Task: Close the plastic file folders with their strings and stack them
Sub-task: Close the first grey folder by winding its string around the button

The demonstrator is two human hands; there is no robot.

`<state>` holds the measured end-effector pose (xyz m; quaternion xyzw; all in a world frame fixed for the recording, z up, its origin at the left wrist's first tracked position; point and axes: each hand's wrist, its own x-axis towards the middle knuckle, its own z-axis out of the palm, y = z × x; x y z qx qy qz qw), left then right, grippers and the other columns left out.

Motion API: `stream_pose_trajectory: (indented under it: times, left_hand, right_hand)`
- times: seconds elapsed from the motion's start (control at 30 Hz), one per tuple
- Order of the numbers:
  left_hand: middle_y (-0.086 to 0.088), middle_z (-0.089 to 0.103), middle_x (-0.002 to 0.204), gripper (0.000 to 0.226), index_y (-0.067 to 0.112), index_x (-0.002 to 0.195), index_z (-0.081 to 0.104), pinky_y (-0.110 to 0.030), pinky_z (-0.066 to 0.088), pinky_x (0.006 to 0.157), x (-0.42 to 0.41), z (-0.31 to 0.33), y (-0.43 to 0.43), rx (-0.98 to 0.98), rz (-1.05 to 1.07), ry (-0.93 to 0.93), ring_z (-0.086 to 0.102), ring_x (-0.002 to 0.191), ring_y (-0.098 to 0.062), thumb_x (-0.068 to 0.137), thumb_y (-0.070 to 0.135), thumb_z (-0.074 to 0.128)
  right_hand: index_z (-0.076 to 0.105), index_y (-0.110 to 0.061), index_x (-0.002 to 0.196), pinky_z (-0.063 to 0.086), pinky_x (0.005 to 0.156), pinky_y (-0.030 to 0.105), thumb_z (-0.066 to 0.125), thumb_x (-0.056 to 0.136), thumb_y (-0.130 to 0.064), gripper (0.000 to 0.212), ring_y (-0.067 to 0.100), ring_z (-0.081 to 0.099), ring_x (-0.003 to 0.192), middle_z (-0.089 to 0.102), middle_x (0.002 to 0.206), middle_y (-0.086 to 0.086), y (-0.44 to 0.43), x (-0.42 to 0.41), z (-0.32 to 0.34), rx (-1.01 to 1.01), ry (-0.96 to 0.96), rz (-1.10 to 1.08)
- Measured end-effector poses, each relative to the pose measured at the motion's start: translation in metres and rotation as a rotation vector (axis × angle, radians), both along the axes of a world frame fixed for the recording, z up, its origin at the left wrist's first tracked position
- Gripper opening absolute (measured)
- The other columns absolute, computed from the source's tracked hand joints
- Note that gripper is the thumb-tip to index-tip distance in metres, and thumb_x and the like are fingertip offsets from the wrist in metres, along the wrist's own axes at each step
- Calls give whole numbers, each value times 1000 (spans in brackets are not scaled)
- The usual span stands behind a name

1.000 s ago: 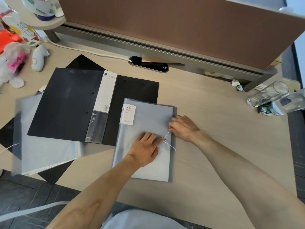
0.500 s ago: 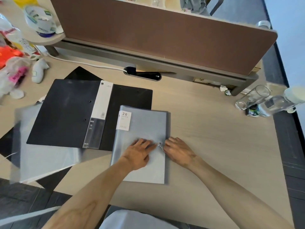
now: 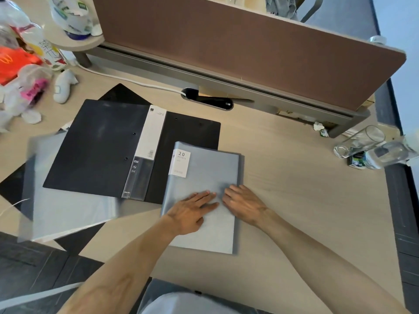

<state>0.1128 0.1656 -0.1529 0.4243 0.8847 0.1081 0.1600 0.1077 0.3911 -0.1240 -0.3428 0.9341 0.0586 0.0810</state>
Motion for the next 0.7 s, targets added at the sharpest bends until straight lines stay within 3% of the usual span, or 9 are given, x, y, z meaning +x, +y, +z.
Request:
stream_pose_trajectory:
  times: [0.13, 0.23, 0.33, 0.4, 0.5, 0.57, 0.7]
  left_hand:
    - [-1, 14, 160, 59, 25, 148, 28, -41, 11, 122, -4, 2, -1, -16, 6, -78, 11, 148, -20, 92, 21, 45]
    - [0, 14, 160, 57, 25, 148, 29, -39, 11, 122, -5, 1, -1, -10, 23, -93, 12, 148, -19, 92, 22, 41]
    - [-1, 24, 158, 58, 25, 144, 38, -43, 21, 119, -4, 1, 0, 16, 45, -67, 22, 146, -21, 87, 26, 33]
    - [0, 21, 159, 59, 25, 146, 35, -42, 16, 121, -4, 1, 0, 10, 46, -96, 18, 147, -20, 87, 25, 34]
    - [2, 13, 160, 58, 27, 148, 29, -38, 13, 122, -4, 6, 2, -1, 52, -95, 11, 148, -17, 91, 24, 35]
    - [4, 5, 161, 59, 28, 150, 23, -35, 6, 122, -6, 9, 3, -42, 53, -135, 4, 149, -15, 93, 21, 40]
    - [6, -1, 161, 60, 31, 150, 16, -30, 1, 122, -6, 14, 5, -106, 33, -129, -1, 149, -12, 95, 23, 39]
  right_hand:
    - [62, -19, 76, 48, 64, 31, 72, 71, -19, 10, 20, 60, 77, 61, 76, -1, -6, -23, 7, 1, -9, 61]
    - [61, -21, 70, 44, 62, 30, 74, 67, -24, 14, 18, 59, 75, 60, 72, -5, -10, -39, 11, 55, -26, 74]
    - [61, -21, 66, 45, 59, 27, 79, 62, -25, 19, 19, 61, 71, 61, 69, -5, -4, -48, 14, 72, -52, 39]
    - [62, -21, 63, 46, 56, 26, 83, 59, -27, 22, 18, 62, 68, 61, 66, -4, 2, -47, 18, 45, -49, -31]
    - [68, -18, 78, 46, 73, 33, 68, 77, -28, 10, 21, 62, 89, 66, 83, 0, 8, -39, 20, -77, -154, -202]
    - [67, -19, 90, 40, 86, 34, 53, 87, -28, 17, 20, 55, 103, 64, 98, 0, 12, -32, 14, -116, -248, -335]
    - [66, -16, 84, 44, 77, 35, 60, 86, -24, 10, 24, 58, 92, 63, 90, 3, 24, -15, 3, -196, -185, -343]
